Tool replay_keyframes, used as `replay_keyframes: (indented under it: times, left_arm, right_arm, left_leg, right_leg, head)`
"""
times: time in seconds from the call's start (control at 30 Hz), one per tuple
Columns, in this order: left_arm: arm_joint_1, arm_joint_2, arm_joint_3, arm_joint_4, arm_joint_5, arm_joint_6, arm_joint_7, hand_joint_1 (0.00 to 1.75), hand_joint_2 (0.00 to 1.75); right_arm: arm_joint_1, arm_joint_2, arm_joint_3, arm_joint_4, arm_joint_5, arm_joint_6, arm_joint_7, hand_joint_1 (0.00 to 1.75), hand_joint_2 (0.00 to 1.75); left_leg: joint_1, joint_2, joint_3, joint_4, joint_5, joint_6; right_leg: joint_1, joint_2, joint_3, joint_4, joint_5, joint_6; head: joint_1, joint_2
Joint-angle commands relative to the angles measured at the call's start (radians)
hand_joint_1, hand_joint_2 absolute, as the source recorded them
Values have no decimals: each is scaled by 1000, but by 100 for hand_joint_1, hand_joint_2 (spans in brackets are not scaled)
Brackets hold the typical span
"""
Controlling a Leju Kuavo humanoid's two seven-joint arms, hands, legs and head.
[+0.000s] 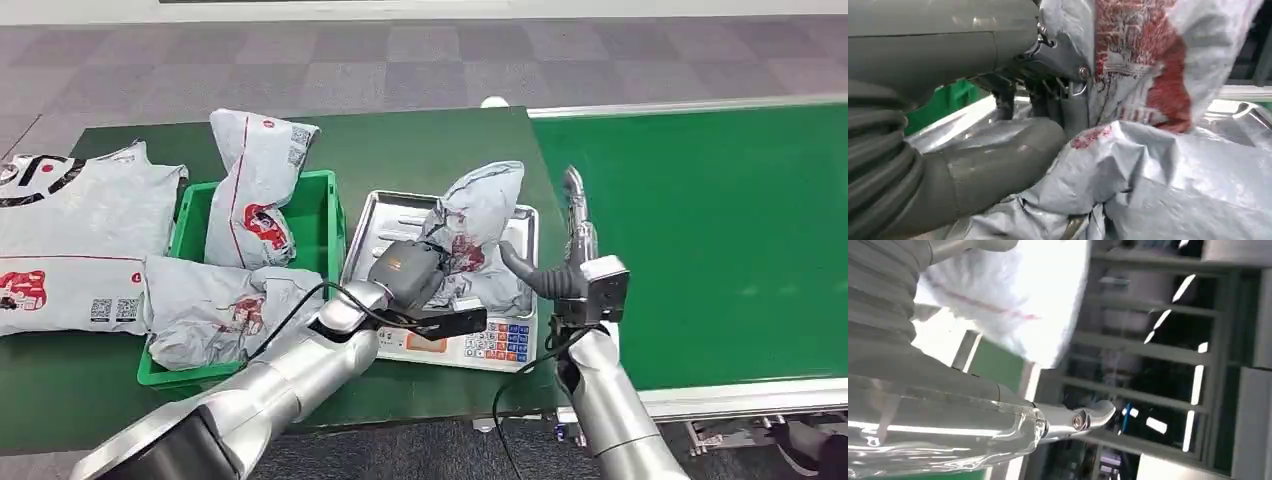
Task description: Moved the parcel from conveyor to table for the left to box.
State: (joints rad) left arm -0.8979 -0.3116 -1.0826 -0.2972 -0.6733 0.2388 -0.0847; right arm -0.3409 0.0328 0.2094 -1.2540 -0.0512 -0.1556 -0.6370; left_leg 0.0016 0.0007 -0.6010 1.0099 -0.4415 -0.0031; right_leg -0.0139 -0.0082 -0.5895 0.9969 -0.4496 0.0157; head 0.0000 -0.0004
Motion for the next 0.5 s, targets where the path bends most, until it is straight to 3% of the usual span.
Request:
replay_keyframes:
  times: [0.03, 0.37, 0.5]
  left_arm:
    - [-18, 54, -56, 58, -20, -29, 0, 175, 175]
    - [-29, 69, 40, 52, -51, -9, 3, 175, 175]
    - [-67, 79, 164, 27, -34, 124, -6, 175, 175]
  right_arm:
    - [-37, -21, -57, -59, -26, 19, 9, 0, 175]
    - [-33, -11, -74, -111, -72, -12, -10, 0, 175]
    - [-60, 3, -92, -52, -91, -49, -3, 0, 175]
  left_leg:
    - [0, 4, 2, -1, 0, -1]
    - [0, 4, 3, -1, 0, -1]
    - [0, 4, 2, 0, 0, 0]
  right_leg:
    - [0, 5, 0, -1, 1, -1]
    - [0, 4, 1, -1, 1, -1]
    - [0, 4, -1, 1, 1, -1]
  head:
    - [0, 0]
    - [0, 0]
    - [0, 0]
